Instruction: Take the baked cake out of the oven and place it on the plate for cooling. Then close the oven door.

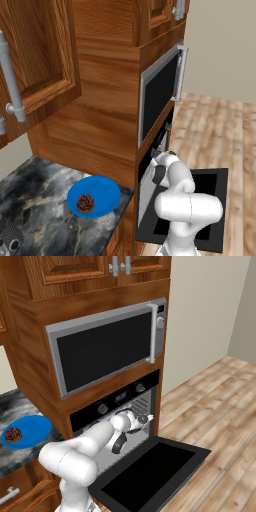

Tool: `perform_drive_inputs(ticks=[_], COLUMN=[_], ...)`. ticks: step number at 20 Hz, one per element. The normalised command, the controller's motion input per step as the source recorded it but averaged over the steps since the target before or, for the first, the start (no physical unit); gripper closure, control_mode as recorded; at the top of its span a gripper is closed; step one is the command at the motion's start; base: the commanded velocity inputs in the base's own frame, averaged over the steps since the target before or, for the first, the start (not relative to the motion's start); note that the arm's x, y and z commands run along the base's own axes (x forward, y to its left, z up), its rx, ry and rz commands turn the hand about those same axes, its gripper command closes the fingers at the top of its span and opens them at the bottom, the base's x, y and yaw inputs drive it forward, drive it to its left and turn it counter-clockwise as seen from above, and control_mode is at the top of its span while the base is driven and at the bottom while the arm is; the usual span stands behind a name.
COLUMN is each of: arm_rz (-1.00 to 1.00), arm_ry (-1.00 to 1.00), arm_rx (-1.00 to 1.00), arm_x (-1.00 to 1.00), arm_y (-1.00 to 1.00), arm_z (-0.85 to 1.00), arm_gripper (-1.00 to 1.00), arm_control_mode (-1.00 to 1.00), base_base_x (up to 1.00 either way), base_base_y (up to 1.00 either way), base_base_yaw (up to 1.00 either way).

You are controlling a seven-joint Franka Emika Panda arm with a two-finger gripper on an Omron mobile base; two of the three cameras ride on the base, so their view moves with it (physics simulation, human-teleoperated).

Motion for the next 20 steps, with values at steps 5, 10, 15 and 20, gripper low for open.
perform_drive_inputs(ticks=[5,10,15,20], arm_rz=[0.0,0.0,0.0,-0.02], arm_ry=[0.02,0.0,0.0,0.01], arm_rx=[0.04,0.03,0.04,0.02], arm_x=[0.13,0.03,0.0,-0.12], arm_y=[0.25,0.01,-0.03,-0.2], arm_z=[-0.36,-0.14,-0.17,-0.09], arm_gripper=[-1.0,-1.0,-1.0,-1.0], arm_control_mode=[-1.0,-1.0,-1.0,-1.0], base_base_x=[0.0,0.0,0.0,0.0], base_base_y=[0.0,0.0,0.0,0.0], base_base_yaw=[0.0,0.0,0.0,0.0])
